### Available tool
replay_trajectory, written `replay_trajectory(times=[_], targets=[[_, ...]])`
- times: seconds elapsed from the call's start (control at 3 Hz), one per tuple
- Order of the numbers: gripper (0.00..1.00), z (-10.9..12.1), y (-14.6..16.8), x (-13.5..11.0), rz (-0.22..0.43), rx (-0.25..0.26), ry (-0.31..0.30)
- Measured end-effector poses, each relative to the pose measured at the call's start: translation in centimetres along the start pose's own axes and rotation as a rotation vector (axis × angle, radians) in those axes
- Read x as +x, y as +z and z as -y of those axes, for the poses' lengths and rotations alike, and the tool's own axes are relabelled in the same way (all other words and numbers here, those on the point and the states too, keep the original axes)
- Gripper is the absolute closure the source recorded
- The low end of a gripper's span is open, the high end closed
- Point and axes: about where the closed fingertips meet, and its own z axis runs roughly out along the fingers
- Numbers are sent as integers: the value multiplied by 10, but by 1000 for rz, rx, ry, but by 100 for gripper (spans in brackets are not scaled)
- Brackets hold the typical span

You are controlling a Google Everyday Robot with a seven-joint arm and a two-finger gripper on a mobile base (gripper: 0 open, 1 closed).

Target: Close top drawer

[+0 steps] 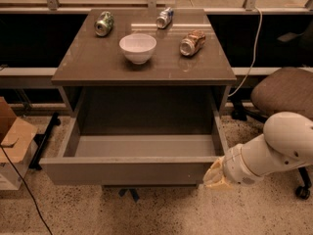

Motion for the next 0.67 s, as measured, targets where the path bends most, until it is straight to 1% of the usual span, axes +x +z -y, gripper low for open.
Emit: replay_trajectory(times=[0.33, 0.67], targets=[[100, 12, 3, -4, -16, 58, -13], [100, 41, 7, -13, -37, 131, -64]])
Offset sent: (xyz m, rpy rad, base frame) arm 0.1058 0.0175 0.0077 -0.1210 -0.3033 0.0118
